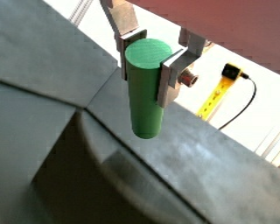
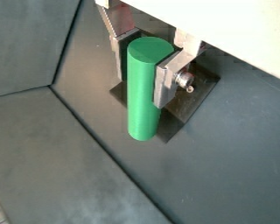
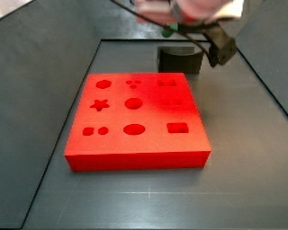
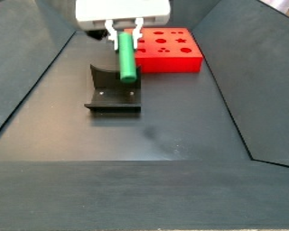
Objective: Pick up the round object. Move up. Place the round object on the fixture. Regrasp the round object. Move to above the board. Insert the round object.
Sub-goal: Move to above the board.
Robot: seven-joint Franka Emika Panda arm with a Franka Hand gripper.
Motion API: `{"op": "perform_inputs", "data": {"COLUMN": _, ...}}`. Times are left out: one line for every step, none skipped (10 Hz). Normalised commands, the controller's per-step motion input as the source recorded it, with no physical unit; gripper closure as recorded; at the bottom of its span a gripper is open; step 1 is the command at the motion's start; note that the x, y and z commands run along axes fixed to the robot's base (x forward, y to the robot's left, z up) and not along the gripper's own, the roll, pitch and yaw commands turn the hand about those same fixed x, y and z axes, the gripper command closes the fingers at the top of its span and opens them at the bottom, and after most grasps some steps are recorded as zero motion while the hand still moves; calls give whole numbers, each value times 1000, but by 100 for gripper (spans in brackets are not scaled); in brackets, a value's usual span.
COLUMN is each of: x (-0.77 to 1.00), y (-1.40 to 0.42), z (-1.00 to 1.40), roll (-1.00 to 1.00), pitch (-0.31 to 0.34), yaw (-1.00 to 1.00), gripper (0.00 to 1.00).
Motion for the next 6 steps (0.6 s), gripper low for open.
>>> {"op": "perform_inputs", "data": {"x": -249, "y": -59, "z": 1000, "roll": -34, "pitch": 91, "yaw": 6, "gripper": 100}}
{"op": "perform_inputs", "data": {"x": -242, "y": -56, "z": 1000, "roll": -40, "pitch": 85, "yaw": 25, "gripper": 100}}
{"op": "perform_inputs", "data": {"x": -232, "y": -53, "z": 1000, "roll": -50, "pitch": 78, "yaw": 40, "gripper": 100}}
{"op": "perform_inputs", "data": {"x": -224, "y": -51, "z": 1000, "roll": -49, "pitch": 70, "yaw": 51, "gripper": 100}}
{"op": "perform_inputs", "data": {"x": -214, "y": -50, "z": 1000, "roll": -43, "pitch": 50, "yaw": 63, "gripper": 100}}
{"op": "perform_inputs", "data": {"x": -207, "y": -48, "z": 1000, "roll": -40, "pitch": 41, "yaw": 64, "gripper": 100}}
